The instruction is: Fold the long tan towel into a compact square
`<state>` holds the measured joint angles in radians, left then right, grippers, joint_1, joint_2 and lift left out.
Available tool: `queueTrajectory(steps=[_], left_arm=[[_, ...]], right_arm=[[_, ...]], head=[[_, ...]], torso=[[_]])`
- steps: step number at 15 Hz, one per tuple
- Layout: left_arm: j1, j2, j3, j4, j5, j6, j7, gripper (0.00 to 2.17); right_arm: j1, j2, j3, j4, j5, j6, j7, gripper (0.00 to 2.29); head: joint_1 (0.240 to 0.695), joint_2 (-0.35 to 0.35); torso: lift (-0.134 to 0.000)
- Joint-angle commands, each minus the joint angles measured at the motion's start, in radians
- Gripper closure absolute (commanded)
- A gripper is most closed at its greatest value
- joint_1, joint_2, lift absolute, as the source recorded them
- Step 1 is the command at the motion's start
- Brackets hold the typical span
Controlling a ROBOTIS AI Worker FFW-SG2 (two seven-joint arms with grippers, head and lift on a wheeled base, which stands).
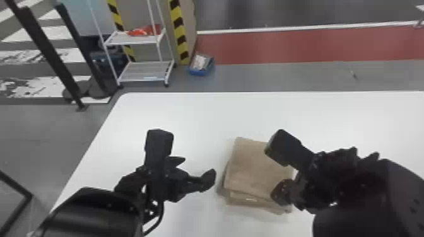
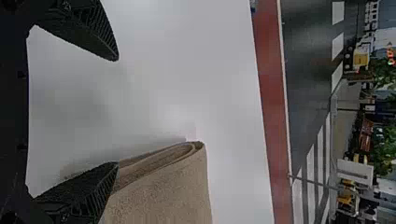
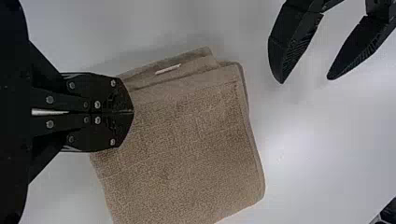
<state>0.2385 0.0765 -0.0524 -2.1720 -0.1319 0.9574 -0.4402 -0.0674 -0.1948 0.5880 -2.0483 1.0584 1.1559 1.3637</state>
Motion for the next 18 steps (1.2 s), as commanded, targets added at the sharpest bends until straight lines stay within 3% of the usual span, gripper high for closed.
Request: queueTrajectory(steps=[1,7,11,14,16,18], left_arm=[[0.001,-0.003,-0.043,0.001,0.044,-0.022,0.020,0.10],[-0.021,-0.003,-0.090,0.055,0.043,-0.050,0.043,0.10],[-0.011,-0.003,-0.118,0.047,0.041,-0.050,0.043,0.10],[-0.004,-0.003,-0.132,0.046,0.038,-0.050,0.043,0.13],[-0.007,-0.003,-0.139,0.055,0.035,-0.062,0.046,0.13],[-0.016,-0.003,-0.150,0.064,0.028,-0.062,0.051,0.14]], right_arm=[[0.001,0.005,-0.016,-0.013,-0.002,0.006,0.003,2.13],[0.005,0.029,-0.131,-0.039,-0.032,0.006,0.003,2.13],[-0.060,0.092,-0.221,0.094,-0.067,-0.052,0.003,2.13],[-0.080,0.117,-0.286,0.117,-0.133,-0.055,0.003,2.13],[-0.080,0.127,-0.301,0.117,-0.140,-0.071,0.003,2.13],[-0.088,0.133,-0.323,0.125,-0.150,-0.074,-0.055,2.13]], head=[[0.695,0.133],[0.695,0.048],[0.695,0.008],[0.695,-0.007],[0.695,-0.016],[0.695,-0.018]], torso=[[-0.124],[-0.124],[-0.124],[-0.124],[-0.124],[-0.124]])
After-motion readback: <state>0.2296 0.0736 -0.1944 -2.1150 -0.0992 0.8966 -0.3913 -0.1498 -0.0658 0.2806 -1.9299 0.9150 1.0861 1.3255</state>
